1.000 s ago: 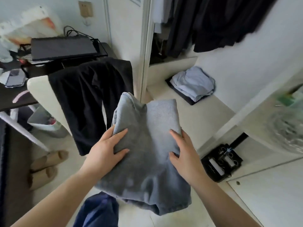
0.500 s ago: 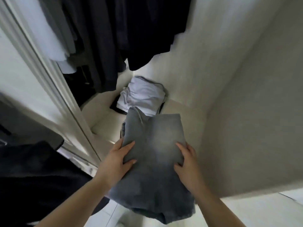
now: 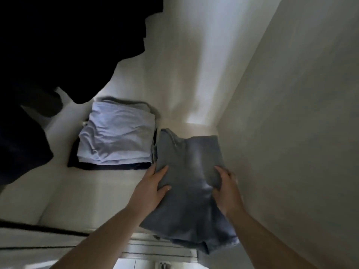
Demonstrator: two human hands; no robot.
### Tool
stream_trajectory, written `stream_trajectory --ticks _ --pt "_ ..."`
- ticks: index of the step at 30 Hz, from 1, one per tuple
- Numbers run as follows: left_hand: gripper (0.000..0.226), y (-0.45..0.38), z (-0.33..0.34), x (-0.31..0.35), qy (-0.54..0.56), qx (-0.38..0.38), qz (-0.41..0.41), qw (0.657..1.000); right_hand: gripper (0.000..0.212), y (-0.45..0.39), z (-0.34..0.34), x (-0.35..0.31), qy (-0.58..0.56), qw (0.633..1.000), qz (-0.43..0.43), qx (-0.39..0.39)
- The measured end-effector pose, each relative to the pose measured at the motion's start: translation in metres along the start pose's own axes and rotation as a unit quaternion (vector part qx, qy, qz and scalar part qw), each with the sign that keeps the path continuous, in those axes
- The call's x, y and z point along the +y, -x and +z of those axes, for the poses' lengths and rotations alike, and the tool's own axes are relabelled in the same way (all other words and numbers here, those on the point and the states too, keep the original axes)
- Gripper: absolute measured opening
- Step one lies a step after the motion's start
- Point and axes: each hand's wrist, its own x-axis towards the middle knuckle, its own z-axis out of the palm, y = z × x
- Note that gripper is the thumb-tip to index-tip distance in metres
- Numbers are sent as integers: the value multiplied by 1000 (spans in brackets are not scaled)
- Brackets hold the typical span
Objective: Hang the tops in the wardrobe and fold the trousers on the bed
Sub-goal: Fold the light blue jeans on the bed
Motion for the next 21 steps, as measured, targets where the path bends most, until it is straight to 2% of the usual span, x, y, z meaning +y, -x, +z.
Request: stream_trajectory --ticks 6,10,13,15,17,21 --pt "64 -68 34 -45 20 -39 -18 999 62 -68 15 26 87 996 22 -10" --pt "70 -70 65 -61 -128 -34 -59 989 63 -82 35 49 150 980 90 -91" --pt "60 -69 78 -55 -202 -6 74 977 60 -77 56 53 288 954 -63 -49" --pt "54 -79 85 -54 -241 -14 141 960 69 -76 69 54 347 928 -111 -80" --pt "59 -89 91 -56 -258 -46 117 958 73 -78 79 63 381 914 -88 -110" --pt "69 -96 103 -73 -250 -58 46 965 69 -82 89 72 383 915 -62 -107"
